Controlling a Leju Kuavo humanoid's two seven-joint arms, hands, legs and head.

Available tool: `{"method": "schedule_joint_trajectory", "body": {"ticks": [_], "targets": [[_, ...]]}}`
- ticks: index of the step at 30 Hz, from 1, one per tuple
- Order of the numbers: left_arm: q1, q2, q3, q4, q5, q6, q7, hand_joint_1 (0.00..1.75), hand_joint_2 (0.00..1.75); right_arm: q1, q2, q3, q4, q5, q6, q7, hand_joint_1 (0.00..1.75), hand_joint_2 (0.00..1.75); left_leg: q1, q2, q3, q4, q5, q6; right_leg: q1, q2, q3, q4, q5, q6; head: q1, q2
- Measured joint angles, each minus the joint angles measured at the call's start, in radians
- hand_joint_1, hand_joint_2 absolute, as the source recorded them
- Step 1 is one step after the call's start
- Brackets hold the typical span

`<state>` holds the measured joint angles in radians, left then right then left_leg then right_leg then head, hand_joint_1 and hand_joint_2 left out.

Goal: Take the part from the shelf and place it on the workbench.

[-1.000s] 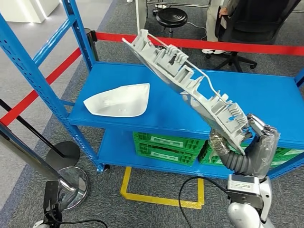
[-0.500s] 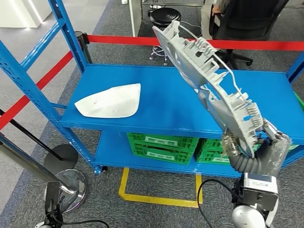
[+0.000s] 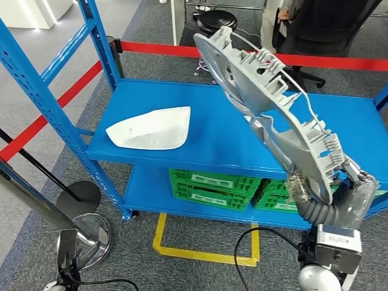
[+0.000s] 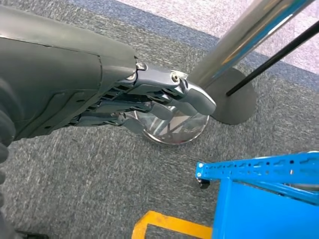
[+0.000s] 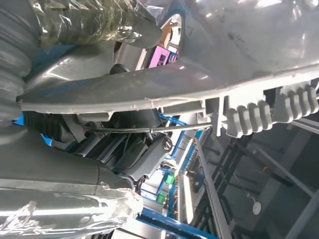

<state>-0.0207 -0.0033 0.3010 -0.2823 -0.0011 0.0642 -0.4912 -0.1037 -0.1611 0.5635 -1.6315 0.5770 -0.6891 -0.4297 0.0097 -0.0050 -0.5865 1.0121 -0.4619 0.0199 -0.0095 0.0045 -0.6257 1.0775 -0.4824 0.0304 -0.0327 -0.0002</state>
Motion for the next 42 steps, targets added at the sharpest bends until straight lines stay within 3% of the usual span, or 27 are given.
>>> {"method": "schedule_joint_trajectory", "body": {"ticks": [2,6,7,10,11,12,13,15,17,21,23,25,26,27,28,30,32,35,37,40,42], "targets": [[-0.001,0.0,0.0,0.0,0.0,-0.001,0.001,0.0,1.75,0.0,0.0,-0.001,-0.002,0.001,0.0,-0.001,1.75,1.75,-0.003,0.0,-0.003,0.002,0.0,-0.009,0.003,0.001,0.032,-0.06,0.009,-0.007,-0.001,0.0],[-0.003,-0.001,-0.002,0.0,0.0,0.0,0.003,0.0,1.75,0.002,0.0,-0.006,-0.005,0.005,0.0,0.0,1.75,1.75,0.0,0.001,-0.011,0.019,-0.015,-0.031,0.002,0.003,0.035,-0.066,0.014,-0.029,-0.004,0.0],[-0.004,0.0,-0.002,0.0,0.0,0.001,0.003,0.0,1.75,0.002,0.001,-0.007,-0.007,0.006,0.0,-0.001,1.75,1.75,0.001,0.001,-0.025,0.052,-0.037,-0.036,-0.001,0.002,0.036,-0.068,0.015,-0.034,-0.005,0.0],[-0.003,0.001,-0.003,0.0,0.0,0.003,0.004,0.0,1.75,0.004,0.002,-0.011,-0.008,0.007,0.0,0.0,1.75,1.75,0.002,0.002,-0.107,0.231,-0.123,-0.045,-0.001,0.001,0.037,-0.068,0.015,-0.041,-0.007,0.0],[-0.003,0.001,-0.003,0.0,0.0,0.004,0.004,0.0,1.75,0.005,0.002,-0.012,-0.008,0.007,0.0,0.0,1.75,1.75,0.002,0.002,-0.125,0.268,-0.129,-0.046,-0.001,0.001,0.037,-0.068,0.015,-0.041,-0.007,0.0],[-0.003,0.001,-0.003,0.0,0.0,0.004,0.005,0.0,1.75,0.006,0.002,-0.014,-0.008,0.008,0.0,0.0,1.75,1.75,0.002,0.002,-0.126,0.268,-0.116,-0.045,0.0,0.002,0.038,-0.068,0.014,-0.041,-0.007,0.0],[-0.003,0.001,-0.003,0.0,0.0,0.005,0.005,0.0,1.75,0.006,0.002,-0.015,-0.008,0.008,0.0,0.0,1.75,1.75,0.002,0.002,-0.109,0.23,-0.085,-0.042,0.0,0.003,0.039,-0.068,0.014,-0.041,-0.007,0.0],[-0.004,0.002,-0.004,0.0,0.0,0.009,0.008,0.0,1.75,0.006,0.003,-0.016,-0.009,0.008,0.0,0.0,1.75,1.75,0.001,0.002,-0.048,0.104,-0.016,-0.034,0.002,0.005,0.042,-0.067,0.012,-0.037,-0.007,0.0],[-0.006,0.002,-0.005,0.0,0.0,0.013,0.012,0.0,1.75,0.006,0.003,-0.016,-0.009,0.008,0.0,0.001,1.75,1.75,-0.002,0.002,-0.01,0.02,0.005,-0.026,0.005,0.006,0.038,-0.064,0.012,-0.03,-0.007,0.0],[-0.007,0.001,-0.007,0.0,0.001,0.017,0.016,0.0,1.75,0.009,0.003,-0.017,-0.01,0.008,0.0,0.003,1.75,1.75,0.0,0.001,-0.006,-0.002,0.006,-0.007,0.005,0.005,0.026,-0.054,0.002,-0.009,-0.005,0.0],[-0.008,0.0,-0.007,0.0,0.001,0.017,0.016,0.0,1.75,0.009,0.003,-0.018,-0.011,0.008,0.0,0.004,1.75,1.75,0.003,0.002,-0.004,-0.008,0.011,0.004,0.003,0.004,-0.011,0.026,-0.048,-0.001,0.0,0.0],[-0.008,0.0,-0.008,0.0,0.001,0.017,0.017,0.0,1.75,0.012,0.003,-0.019,-0.012,0.008,0.0,0.004,1.75,1.75,0.002,0.003,-0.006,-0.008,0.011,0.008,0.0,0.003,-0.071,0.159,-0.108,0.006,0.003,0.0],[-0.008,0.0,-0.008,0.0,0.001,0.017,0.017,0.0,1.75,0.015,0.003,-0.019,-0.012,0.008,0.0,0.004,1.75,1.75,0.002,0.003,-0.006,-0.008,0.011,0.008,0.0,0.003,-0.09,0.203,-0.12,0.008,0.002,0.0],[-0.008,0.0,-0.008,0.0,0.001,0.017,0.018,0.0,1.75,0.017,0.003,-0.019,-0.012,0.009,0.0,0.004,1.75,1.75,0.002,0.002,-0.006,-0.007,0.011,0.008,0.0,0.003,-0.093,0.211,-0.113,0.009,0.003,0.0],[-0.008,0.0,-0.008,0.0,0.001,0.017,0.019,0.0,1.75,0.019,0.003,-0.02,-0.012,0.009,0.0,0.005,1.75,1.75,0.002,0.002,-0.005,-0.007,0.011,0.008,0.0,0.002,-0.075,0.178,-0.088,0.008,0.003,0.0],[-0.008,-0.001,-0.008,0.0,0.001,0.017,0.019,0.0,1.75,0.019,0.003,-0.023,-0.012,0.009,0.0,0.005,1.75,1.75,0.001,0.001,-0.003,-0.006,0.011,0.005,0.0,0.001,-0.003,0.042,-0.026,0.002,0.003,0.0],[-0.008,-0.002,-0.008,0.0,0.001,0.017,0.019,0.0,1.75,0.019,0.003,-0.025,-0.013,0.01,0.0,0.004,1.75,1.75,-0.002,0.001,-0.007,-0.003,0.013,-0.003,0.002,0.002,0.049,-0.056,0.0,-0.005,0.002,0.0],[-0.008,-0.001,-0.009,0.0,0.001,0.017,0.02,0.0,1.75,0.02,0.003,-0.026,-0.015,0.011,0.0,0.005,1.75,1.75,-0.003,0.001,-0.014,-0.002,0.018,-0.02,0.004,0.004,0.052,-0.068,0.003,-0.017,0.001,0.0],[-0.008,-0.001,-0.011,0.0,0.002,0.017,0.02,0.0,1.75,0.02,0.004,-0.027,-0.016,0.012,0.0,0.006,1.75,1.75,-0.001,0.002,-0.024,0.024,-0.006,-0.031,0.001,0.002,0.052,-0.073,0.009,-0.03,-0.001,0.0],[-0.008,0.001,-0.014,0.0,0.002,0.017,0.02,0.0,1.75,0.02,0.005,-0.028,-0.017,0.013,0.0,0.006,1.75,1.75,0.002,0.002,-0.09,0.186,-0.1,-0.043,-0.001,0.0,0.05,-0.075,0.013,-0.04,-0.004,0.0],[-0.006,0.001,-0.016,0.0,0.002,0.017,0.021,0.0,1.75,0.023,0.005,-0.029,-0.017,0.013,0.0,0.007,1.75,1.75,0.002,0.002,-0.121,0.268,-0.125,-0.045,0.0,0.0,0.047,-0.074,0.014,-0.041,-0.004,0.0]]}}
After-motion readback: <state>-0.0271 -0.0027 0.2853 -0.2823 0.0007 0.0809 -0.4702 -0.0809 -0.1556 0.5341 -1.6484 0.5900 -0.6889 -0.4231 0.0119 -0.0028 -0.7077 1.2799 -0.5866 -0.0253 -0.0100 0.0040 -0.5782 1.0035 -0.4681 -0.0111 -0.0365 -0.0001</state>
